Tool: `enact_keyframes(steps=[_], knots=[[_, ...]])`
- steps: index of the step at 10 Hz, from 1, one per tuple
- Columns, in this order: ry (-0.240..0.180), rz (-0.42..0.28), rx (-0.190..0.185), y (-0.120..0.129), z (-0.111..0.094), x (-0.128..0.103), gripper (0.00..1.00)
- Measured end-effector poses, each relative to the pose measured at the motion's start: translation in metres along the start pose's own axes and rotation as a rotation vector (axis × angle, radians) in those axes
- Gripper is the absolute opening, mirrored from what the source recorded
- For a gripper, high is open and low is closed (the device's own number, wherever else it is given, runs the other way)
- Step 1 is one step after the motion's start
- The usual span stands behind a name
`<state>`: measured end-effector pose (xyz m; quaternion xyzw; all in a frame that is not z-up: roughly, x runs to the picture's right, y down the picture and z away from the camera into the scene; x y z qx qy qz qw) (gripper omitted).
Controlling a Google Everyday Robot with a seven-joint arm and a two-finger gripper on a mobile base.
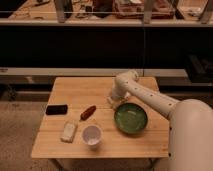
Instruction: Place the bottle in the ceramic bowl
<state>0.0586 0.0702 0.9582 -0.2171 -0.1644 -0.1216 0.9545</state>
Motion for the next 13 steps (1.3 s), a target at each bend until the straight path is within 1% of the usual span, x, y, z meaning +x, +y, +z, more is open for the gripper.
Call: enact_keyframes(steps=[1,2,3,4,5,7,8,9,10,11,13], knots=[[-0.011,-0.002,0.012,-0.001,-0.001,0.000,0.16],[-0.015,-0.006,0.023,-0.002,-0.002,0.001,0.09],[-0.012,-0.017,0.042,-0.005,-0.007,0.004,0.01],[0.006,-0.045,0.068,-0.012,-0.013,0.008,0.00],[0.017,-0.071,0.089,-0.019,-0.019,0.008,0.00],[0.020,-0.105,0.109,-0.028,-0.030,0.005,0.00],[-0.005,-0.102,0.100,-0.029,-0.040,-0.001,0.00],[-0.023,-0.097,0.091,-0.029,-0.046,-0.005,0.00],[-0.070,-0.085,0.063,-0.027,-0.058,-0.014,0.00],[-0.126,-0.076,0.030,-0.027,-0.076,-0.023,0.00],[-0.161,-0.076,-0.001,-0.028,-0.101,-0.021,0.00]])
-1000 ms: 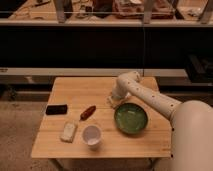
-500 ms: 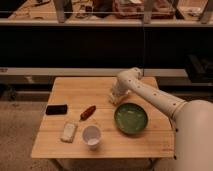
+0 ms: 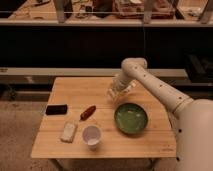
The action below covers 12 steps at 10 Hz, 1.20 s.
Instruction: Place the bottle in the ceramic bowl
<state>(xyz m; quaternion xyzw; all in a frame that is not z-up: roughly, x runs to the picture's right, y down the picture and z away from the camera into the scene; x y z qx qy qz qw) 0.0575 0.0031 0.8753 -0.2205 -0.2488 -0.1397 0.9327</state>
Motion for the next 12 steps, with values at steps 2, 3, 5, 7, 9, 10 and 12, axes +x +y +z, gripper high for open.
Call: enact_keyframes(steps=[2,3,5,7,9,10,12], knots=[[0.000,-0.018,-0.042,0.000,-0.020,-0.002,0.00],[0.004,-0.028,-0.061,0.001,-0.028,-0.005,0.00],[0.017,-0.045,-0.079,0.006,-0.045,-0.012,0.00],[0.038,-0.045,-0.080,0.016,-0.057,-0.021,0.00],[0.074,-0.013,-0.065,0.037,-0.064,-0.030,0.00],[0.088,0.002,-0.057,0.049,-0.066,-0.038,0.00],[0.096,0.030,-0.051,0.073,-0.065,-0.053,0.00]])
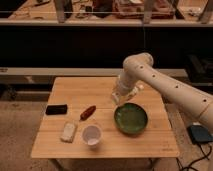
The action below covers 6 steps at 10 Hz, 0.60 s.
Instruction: Place the bottle in the ceramic bowl
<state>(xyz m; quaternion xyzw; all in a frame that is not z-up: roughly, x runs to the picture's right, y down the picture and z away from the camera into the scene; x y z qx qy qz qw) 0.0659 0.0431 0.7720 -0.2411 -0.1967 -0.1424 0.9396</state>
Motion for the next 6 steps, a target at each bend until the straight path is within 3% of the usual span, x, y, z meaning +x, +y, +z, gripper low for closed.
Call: enact_keyframes(steps=[2,5,6], knots=[[-0.001,0.015,-0.001,0.011,0.001,-0.006,0.00],[-0.004,0.009,0.006,0.007,0.001,-0.007,0.00],[0.012,-0.020,0.037,-0.004,-0.001,0.000,0.00]])
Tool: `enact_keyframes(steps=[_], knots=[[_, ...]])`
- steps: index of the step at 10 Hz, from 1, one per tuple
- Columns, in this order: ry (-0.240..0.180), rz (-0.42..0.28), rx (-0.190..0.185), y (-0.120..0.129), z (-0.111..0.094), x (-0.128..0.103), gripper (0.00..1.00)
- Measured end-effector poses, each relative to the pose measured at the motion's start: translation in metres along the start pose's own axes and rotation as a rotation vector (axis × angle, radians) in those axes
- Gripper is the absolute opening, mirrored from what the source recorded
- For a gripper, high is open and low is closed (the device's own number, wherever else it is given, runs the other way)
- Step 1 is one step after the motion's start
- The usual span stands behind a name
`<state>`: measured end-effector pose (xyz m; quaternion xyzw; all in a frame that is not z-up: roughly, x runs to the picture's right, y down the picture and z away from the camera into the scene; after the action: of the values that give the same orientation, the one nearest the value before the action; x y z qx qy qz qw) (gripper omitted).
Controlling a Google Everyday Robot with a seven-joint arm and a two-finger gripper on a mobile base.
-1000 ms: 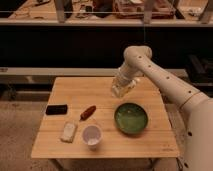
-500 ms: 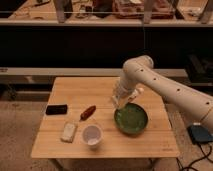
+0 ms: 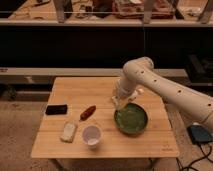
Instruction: Place the bottle in the ceramic bowl
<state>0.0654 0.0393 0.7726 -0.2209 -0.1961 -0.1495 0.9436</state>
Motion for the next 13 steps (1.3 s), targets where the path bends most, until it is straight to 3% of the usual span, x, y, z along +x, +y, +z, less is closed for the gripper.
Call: enact_keyframes(steps=[3,9,11,13], knots=[[0.016,-0.046,0.051,-0.004,0.009,0.016,0.00],[0.012,0.006,0.024,0.033,0.026,0.044,0.00],[-0.026,0.033,0.000,0.055,0.036,0.050,0.11],[-0.090,0.041,-0.021,0.074,0.047,0.051,0.34]])
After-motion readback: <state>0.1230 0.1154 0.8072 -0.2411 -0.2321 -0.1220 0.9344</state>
